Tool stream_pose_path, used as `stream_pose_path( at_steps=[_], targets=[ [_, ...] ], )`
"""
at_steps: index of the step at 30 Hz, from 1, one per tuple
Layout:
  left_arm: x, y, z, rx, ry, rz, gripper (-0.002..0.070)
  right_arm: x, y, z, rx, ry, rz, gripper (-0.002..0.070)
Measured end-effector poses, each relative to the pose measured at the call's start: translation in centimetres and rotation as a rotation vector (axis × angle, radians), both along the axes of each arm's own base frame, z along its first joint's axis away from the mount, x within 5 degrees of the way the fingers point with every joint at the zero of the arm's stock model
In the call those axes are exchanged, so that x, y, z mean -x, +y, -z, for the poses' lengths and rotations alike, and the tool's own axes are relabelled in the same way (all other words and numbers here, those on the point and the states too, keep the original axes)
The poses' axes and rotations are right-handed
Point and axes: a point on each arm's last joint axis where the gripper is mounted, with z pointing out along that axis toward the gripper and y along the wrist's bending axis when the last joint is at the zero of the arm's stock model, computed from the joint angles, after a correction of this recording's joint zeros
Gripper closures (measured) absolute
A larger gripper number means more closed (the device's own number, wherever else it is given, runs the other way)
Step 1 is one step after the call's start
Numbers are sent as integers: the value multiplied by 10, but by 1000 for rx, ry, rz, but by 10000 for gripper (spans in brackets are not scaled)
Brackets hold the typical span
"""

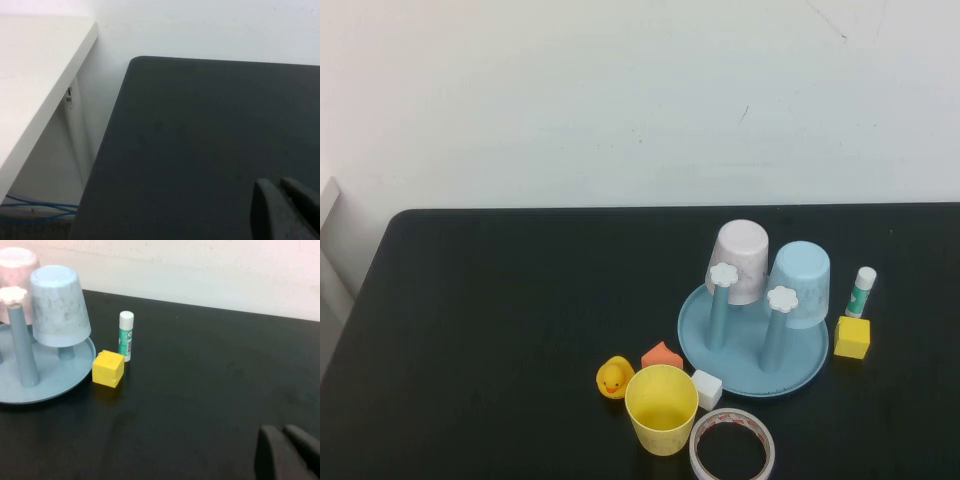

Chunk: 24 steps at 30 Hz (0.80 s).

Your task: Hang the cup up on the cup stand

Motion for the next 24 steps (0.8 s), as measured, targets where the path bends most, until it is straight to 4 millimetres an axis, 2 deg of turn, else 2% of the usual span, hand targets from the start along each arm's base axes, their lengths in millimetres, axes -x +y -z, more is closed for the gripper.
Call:
stream_pose_path(
  at_steps=[18,24],
  targets=[
    [0,2,0,-53,-1,-3,677,0,1,0,-30,-2,-2,678],
    [0,0,0,7,-5,2,677,0,1,0,-30,-2,-2,678]
  ],
)
